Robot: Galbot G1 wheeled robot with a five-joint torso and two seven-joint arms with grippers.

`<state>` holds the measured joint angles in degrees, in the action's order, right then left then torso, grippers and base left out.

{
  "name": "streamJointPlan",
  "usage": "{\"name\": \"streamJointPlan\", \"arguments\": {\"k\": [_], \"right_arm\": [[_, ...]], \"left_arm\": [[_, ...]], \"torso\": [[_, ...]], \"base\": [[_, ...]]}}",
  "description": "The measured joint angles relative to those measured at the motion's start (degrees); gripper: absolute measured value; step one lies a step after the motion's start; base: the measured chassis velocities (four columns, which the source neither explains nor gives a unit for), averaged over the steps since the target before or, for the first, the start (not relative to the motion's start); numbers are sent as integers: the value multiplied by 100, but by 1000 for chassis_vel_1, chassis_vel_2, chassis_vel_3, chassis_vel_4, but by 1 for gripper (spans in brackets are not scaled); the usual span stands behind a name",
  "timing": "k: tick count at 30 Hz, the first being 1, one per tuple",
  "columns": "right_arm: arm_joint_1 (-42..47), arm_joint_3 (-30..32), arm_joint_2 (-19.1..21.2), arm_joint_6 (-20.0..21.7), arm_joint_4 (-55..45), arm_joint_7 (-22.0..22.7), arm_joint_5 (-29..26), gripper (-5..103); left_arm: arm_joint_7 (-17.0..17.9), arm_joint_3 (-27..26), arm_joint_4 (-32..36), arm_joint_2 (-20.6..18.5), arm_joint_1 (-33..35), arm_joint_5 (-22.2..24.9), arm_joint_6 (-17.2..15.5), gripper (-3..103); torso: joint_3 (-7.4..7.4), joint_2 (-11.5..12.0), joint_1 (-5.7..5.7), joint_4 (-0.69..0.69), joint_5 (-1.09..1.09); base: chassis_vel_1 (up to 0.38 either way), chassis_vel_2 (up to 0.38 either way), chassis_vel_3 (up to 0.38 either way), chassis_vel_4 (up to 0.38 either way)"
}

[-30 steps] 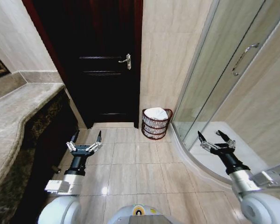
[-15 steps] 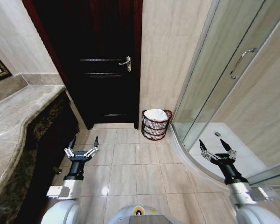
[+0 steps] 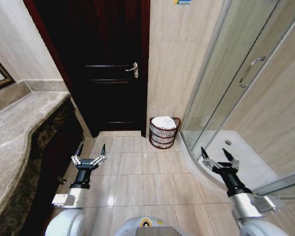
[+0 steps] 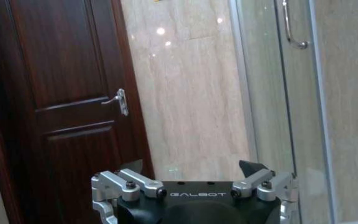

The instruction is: Discard the used towel into the hamper.

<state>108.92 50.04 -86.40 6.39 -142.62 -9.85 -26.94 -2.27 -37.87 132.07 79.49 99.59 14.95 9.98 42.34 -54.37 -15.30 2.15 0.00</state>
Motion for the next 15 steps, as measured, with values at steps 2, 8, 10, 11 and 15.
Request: {"name": "streamJointPlan", "arguments": {"k": [2, 8, 10, 11, 15], "right_arm": [[-67, -15, -14, -131, 99, -36, 258, 100], [-160, 186, 109, -159, 195, -41, 310, 100], [-152, 284, 190, -155, 198, -33, 211, 100], [-152, 284, 190, -155, 198, -33, 211, 100], [-105, 385, 314, -156, 222, -26, 87, 100]], "left_arm": [[-21, 0, -3, -9, 2, 75, 2, 100], [-61, -10, 9, -51, 7, 202, -1, 100], [-70, -10, 39, -81, 7, 280, -31, 100], [-70, -10, 39, -81, 7, 280, -31, 100], [-78, -21, 91, -116, 0, 334, -90, 100]], "torso": [[43, -72, -32, 0, 0], [126, -224, -99, 0, 1], [159, -288, -131, 0, 1], [159, -288, -131, 0, 1], [220, -406, -188, 0, 0]], "base": [[0, 0, 0, 0], [0, 0, 0, 0], [0, 0, 0, 0], [0, 0, 0, 0], [0, 0, 0, 0]]}}
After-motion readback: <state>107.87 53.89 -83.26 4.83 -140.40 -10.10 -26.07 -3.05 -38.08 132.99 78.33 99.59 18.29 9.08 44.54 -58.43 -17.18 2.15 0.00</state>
